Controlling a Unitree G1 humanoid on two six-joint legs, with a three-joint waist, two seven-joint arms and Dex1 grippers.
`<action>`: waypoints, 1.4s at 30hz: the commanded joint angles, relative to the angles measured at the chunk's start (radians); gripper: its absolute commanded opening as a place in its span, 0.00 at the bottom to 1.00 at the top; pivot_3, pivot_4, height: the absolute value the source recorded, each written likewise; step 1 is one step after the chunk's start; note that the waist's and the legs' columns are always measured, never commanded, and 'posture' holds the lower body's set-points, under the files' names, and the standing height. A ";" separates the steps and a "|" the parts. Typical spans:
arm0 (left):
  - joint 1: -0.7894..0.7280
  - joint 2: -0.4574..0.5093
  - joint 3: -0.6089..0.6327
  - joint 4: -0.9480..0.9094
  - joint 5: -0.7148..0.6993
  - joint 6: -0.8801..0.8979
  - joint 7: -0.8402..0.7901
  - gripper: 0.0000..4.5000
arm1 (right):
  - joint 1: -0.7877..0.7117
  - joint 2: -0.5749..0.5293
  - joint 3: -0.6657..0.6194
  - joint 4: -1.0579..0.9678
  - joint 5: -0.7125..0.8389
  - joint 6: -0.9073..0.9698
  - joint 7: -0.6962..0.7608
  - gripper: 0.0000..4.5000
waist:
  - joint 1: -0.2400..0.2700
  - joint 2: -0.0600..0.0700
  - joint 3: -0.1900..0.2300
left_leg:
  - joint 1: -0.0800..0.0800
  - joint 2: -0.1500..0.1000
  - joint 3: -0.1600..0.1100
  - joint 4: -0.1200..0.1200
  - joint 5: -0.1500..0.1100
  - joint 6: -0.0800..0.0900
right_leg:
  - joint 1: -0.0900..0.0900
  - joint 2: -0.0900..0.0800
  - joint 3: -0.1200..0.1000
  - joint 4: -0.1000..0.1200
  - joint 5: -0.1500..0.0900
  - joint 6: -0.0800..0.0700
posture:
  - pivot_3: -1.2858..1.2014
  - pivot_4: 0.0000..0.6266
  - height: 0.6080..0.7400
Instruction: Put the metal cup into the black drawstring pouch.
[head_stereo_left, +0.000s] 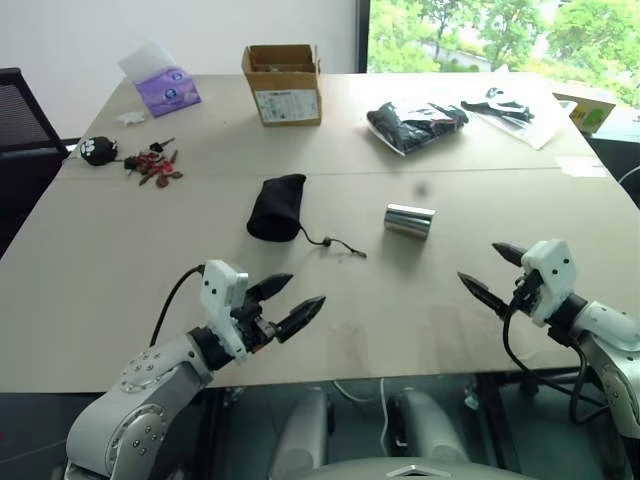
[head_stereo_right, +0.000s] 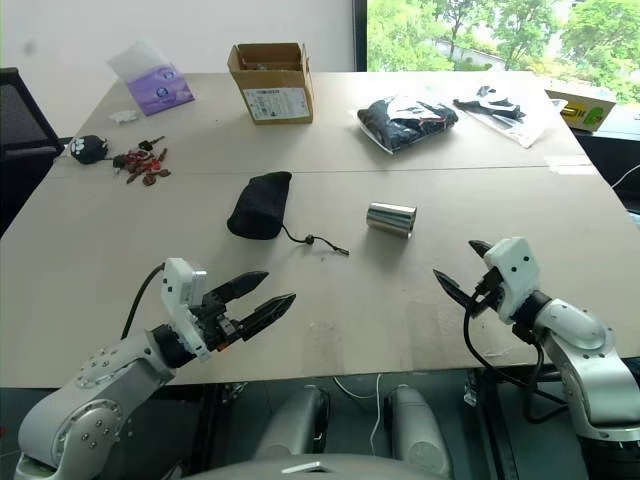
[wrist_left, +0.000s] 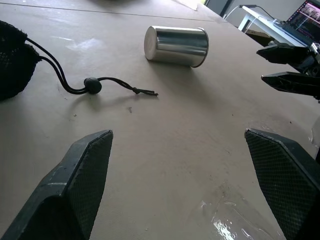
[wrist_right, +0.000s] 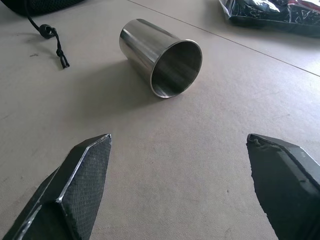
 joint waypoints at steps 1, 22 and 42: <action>0.000 -0.006 0.025 -0.049 -0.012 -0.033 0.009 0.97 | -0.026 0.004 -0.002 -0.026 0.016 -0.020 0.003 0.98 | 0.000 0.000 0.000 | 0.000 0.000 0.000 0.000 0.000 0.000 | 0.000 0.000 0.000 0.000 0.000 0.000 | 0.52 0.24 1.00; -0.147 0.118 0.024 0.029 0.329 -0.120 0.261 0.97 | -0.207 0.024 0.110 -0.209 0.217 0.039 0.124 0.98 | 0.000 0.000 0.000 | 0.000 0.000 -0.001 0.000 0.000 0.000 | 0.000 0.000 -0.001 -0.001 0.000 0.000 | 0.52 0.24 1.00; -0.594 0.298 -0.412 0.480 1.038 -0.376 0.145 0.97 | -0.129 0.024 0.174 -0.277 0.182 0.025 0.078 0.98 | 0.001 0.000 0.000 | -0.002 -0.001 -0.001 0.000 0.000 0.000 | -0.001 0.000 -0.002 0.000 0.000 0.000 | 0.52 0.24 1.00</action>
